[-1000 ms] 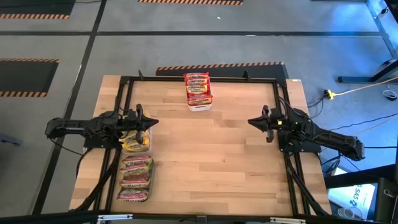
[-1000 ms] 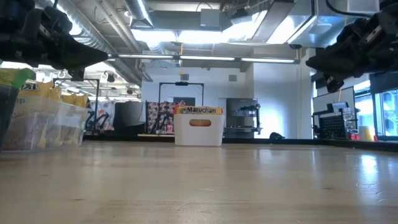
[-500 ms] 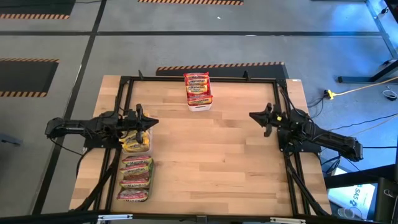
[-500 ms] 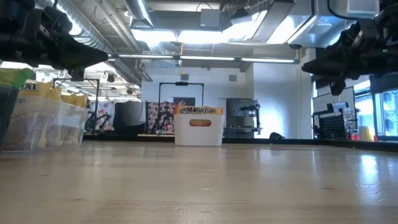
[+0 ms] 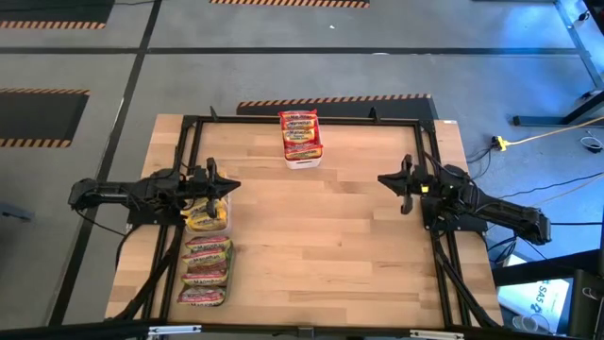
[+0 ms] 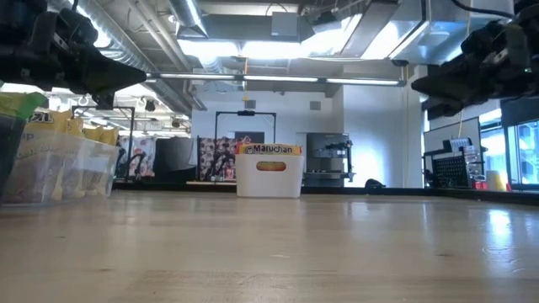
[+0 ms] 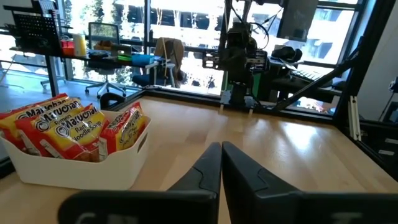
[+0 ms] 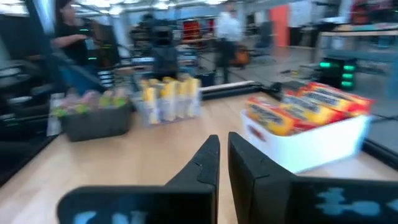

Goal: Sort Maruchan noodles
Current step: Return to Home Position

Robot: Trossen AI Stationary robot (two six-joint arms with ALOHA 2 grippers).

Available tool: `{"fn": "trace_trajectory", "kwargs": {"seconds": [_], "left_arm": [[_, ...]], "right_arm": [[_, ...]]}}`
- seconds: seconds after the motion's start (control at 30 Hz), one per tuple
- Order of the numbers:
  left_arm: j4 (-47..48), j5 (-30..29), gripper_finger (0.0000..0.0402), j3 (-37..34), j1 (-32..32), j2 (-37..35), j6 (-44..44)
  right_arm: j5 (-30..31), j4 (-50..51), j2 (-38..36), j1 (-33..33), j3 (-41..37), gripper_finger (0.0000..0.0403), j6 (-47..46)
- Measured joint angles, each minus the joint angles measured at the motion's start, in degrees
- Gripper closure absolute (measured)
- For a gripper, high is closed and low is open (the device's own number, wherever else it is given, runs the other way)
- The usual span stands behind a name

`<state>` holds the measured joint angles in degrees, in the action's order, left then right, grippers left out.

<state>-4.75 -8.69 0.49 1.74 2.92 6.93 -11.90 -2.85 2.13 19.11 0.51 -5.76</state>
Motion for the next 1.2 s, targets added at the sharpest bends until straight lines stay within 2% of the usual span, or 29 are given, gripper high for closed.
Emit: {"fn": "trace_trajectory", "kwargs": {"seconds": [0.07,0.2,0.27,0.33,0.5,0.6,0.83,1.2], "left_arm": [[0.00,0.00,0.0397,0.00,0.00,0.00,-0.01],[-0.02,0.00,0.0398,0.00,0.00,0.00,0.01],[0.00,0.00,0.0396,0.00,0.00,0.00,0.00],[-0.02,0.00,0.0394,0.00,0.00,0.00,0.01],[-0.01,0.00,0.0387,0.00,0.00,0.00,0.00],[-0.02,0.00,0.0384,0.00,0.00,0.00,0.01],[-0.02,-0.02,0.0383,0.00,0.00,0.00,-0.01],[-0.01,-0.02,0.0383,0.00,0.00,0.00,-0.01]], "right_arm": [[-4.41,-0.57,-0.06,0.00,0.00,0.0391,-0.26],[-18.23,-1.59,-0.09,0.00,0.00,0.0391,-1.38],[-20.15,-1.62,-0.09,-0.02,0.00,0.0391,-2.61],[-16.00,-1.56,-0.09,0.06,0.00,0.0391,-4.44],[3.08,0.56,-0.09,0.04,0.00,0.0391,-6.99],[8.22,1.46,-0.10,0.04,0.00,0.0391,-7.06],[6.85,1.14,-0.02,0.04,0.00,0.0391,-10.28],[6.81,1.13,-0.02,0.04,0.00,0.0391,-10.47]]}}
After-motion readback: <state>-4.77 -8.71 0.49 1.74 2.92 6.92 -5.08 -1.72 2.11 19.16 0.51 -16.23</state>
